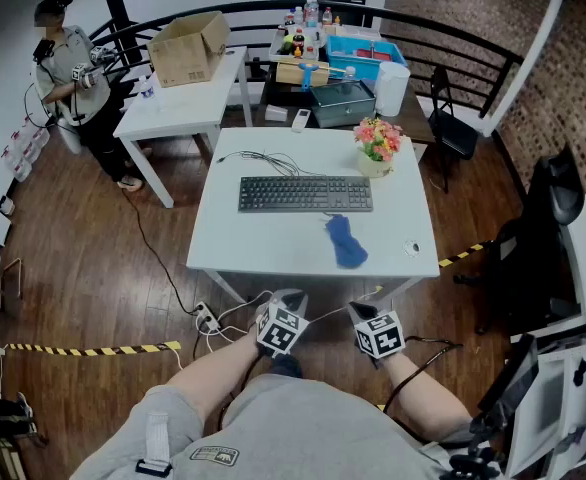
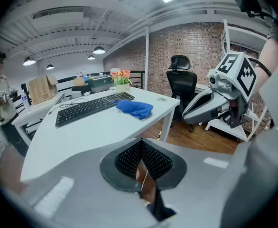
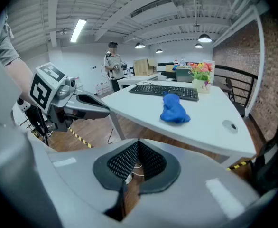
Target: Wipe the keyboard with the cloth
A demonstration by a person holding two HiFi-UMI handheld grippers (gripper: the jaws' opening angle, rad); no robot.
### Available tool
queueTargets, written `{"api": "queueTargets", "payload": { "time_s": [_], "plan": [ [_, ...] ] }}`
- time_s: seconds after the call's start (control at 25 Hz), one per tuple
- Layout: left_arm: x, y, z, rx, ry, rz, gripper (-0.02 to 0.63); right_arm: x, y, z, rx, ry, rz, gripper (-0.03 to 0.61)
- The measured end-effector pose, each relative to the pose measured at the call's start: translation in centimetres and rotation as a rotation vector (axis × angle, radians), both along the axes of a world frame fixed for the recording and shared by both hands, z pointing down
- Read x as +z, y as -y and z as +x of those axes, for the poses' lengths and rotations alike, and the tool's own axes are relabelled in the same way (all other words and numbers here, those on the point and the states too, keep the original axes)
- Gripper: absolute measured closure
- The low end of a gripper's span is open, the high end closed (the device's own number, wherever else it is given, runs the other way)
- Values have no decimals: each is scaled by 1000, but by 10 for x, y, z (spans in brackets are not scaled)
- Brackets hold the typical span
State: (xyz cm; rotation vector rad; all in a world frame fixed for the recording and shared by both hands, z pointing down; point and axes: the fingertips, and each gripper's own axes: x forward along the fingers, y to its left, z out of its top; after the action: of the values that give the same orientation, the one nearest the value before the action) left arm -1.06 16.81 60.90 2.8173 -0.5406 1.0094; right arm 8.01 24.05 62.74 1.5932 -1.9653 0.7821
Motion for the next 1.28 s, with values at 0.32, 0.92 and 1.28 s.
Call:
{"api": "queueTargets", "payload": {
  "time_s": [0.32,0.92,1.28],
  "plan": [
    [-26,119,45,72,-24,26,620,-37,134,31,55,-34,83,572],
    [7,148,113,58,35,-67,620,24,189,85,-70,-108,-140,363],
    [31,147,145,-4,88,-119,620,43,194,81,-241,-143,-190,409]
  ]
}}
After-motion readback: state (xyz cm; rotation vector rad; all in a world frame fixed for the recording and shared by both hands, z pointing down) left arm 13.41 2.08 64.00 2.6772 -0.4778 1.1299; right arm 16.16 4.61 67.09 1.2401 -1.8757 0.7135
